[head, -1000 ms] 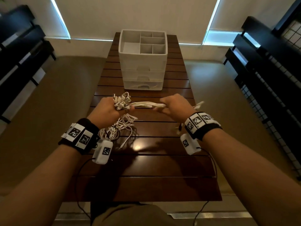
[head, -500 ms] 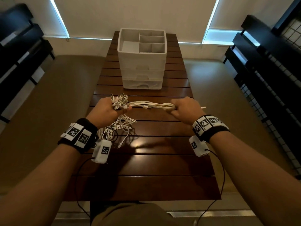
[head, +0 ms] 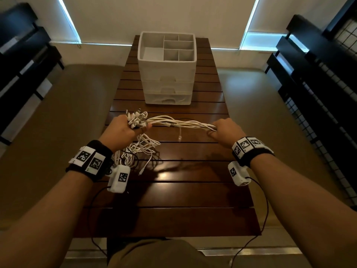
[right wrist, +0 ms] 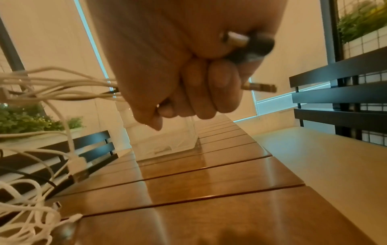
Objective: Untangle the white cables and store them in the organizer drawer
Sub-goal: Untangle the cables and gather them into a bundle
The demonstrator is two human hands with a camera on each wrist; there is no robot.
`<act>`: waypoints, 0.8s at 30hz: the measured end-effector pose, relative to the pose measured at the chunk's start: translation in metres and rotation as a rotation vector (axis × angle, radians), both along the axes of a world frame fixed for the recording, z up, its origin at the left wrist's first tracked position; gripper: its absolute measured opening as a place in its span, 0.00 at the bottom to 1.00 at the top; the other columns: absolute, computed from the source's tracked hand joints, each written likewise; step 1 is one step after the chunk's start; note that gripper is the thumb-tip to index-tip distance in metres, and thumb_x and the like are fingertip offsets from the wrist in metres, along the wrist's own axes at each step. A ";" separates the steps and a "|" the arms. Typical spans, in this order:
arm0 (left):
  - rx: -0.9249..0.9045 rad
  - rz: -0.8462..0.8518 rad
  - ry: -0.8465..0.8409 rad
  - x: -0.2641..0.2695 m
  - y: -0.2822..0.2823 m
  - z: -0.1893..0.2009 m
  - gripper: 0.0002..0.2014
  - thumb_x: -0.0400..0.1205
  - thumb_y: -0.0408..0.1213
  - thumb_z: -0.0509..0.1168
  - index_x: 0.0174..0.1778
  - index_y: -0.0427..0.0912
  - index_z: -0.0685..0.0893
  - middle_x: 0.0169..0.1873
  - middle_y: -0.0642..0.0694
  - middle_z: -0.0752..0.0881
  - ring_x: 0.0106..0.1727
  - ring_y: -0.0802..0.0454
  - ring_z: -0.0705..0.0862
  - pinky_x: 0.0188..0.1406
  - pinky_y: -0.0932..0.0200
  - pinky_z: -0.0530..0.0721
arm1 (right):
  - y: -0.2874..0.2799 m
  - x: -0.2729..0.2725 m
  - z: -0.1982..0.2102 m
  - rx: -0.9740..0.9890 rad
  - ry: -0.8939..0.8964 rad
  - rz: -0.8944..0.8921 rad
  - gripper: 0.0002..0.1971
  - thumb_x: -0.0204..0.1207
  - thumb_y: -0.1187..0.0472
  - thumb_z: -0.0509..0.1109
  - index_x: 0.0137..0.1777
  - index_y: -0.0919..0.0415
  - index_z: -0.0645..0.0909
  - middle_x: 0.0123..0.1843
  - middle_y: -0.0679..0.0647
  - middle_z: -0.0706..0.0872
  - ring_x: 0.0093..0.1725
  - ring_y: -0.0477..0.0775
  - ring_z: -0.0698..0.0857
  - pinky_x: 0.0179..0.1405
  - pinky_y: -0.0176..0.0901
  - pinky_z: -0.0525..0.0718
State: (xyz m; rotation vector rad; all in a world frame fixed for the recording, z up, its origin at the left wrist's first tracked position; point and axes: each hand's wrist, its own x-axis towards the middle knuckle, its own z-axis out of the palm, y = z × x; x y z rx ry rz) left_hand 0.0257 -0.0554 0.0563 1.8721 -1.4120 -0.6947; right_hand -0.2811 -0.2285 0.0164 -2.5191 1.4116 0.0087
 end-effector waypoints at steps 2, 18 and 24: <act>0.010 -0.016 0.007 -0.003 -0.002 -0.001 0.11 0.86 0.43 0.73 0.44 0.38 0.90 0.20 0.67 0.82 0.23 0.71 0.79 0.23 0.76 0.70 | 0.001 -0.002 -0.001 -0.061 0.037 -0.013 0.13 0.87 0.43 0.67 0.54 0.50 0.87 0.41 0.51 0.82 0.43 0.60 0.85 0.40 0.48 0.78; 0.037 -0.181 0.079 -0.033 -0.014 -0.014 0.17 0.80 0.54 0.77 0.53 0.43 0.92 0.43 0.44 0.93 0.46 0.49 0.91 0.45 0.47 0.86 | 0.062 0.097 0.020 0.038 -0.146 0.375 0.14 0.85 0.53 0.68 0.66 0.55 0.72 0.51 0.57 0.86 0.53 0.66 0.87 0.45 0.54 0.80; -0.209 0.032 0.133 0.005 0.006 0.010 0.10 0.86 0.41 0.74 0.59 0.42 0.93 0.53 0.50 0.93 0.53 0.68 0.90 0.53 0.73 0.84 | 0.016 0.032 0.020 -0.085 -0.041 0.074 0.15 0.82 0.67 0.60 0.67 0.58 0.71 0.43 0.61 0.81 0.47 0.72 0.86 0.39 0.55 0.77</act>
